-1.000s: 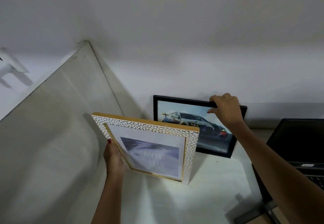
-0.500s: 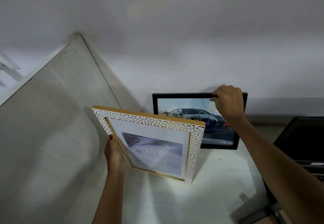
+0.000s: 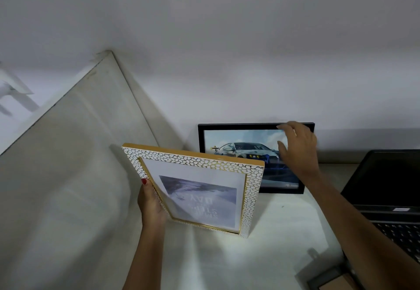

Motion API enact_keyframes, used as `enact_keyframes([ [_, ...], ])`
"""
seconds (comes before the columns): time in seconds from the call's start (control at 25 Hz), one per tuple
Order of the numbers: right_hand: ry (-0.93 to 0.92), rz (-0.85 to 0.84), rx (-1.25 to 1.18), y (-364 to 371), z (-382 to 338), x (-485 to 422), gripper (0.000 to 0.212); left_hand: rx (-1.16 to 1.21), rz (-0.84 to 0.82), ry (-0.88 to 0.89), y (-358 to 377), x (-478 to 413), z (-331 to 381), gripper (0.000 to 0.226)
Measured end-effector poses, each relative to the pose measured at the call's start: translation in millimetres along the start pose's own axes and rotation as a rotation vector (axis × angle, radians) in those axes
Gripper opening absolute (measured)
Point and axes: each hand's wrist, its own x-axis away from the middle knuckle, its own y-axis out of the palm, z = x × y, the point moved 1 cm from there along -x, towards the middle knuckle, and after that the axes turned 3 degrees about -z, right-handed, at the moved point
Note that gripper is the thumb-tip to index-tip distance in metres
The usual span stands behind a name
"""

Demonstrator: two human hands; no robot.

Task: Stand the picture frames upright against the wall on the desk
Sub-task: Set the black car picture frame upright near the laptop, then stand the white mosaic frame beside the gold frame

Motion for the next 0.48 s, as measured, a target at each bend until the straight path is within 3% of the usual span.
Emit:
enact_keyframes([
  [0.12, 0.127, -0.208, -0.442, -15, -13, 62, 0.038, 0.026, -0.035, 0.030, 6, 15, 2, 0.051],
  [0.24, 0.200, -0.543, -0.659, -28, -26, 155, 0.066, 0.087, -0.095, -0.045, 20, 44, 9, 0.033],
  [0.32, 0.383, -0.516, -0.781, -46, -32, 204, 0.082, 0.131, -0.190, -0.049, 31, 70, 18, 0.043],
  [0.4, 0.688, -0.397, -0.870, -62, -31, 233, 0.093, 0.191, -0.284, -0.076, 41, 98, 24, 0.056],
  [0.48, 0.855, -0.446, -1.148, -81, -29, 253, 0.101, 0.250, -0.372, -0.120, 52, 129, 21, 0.060],
])
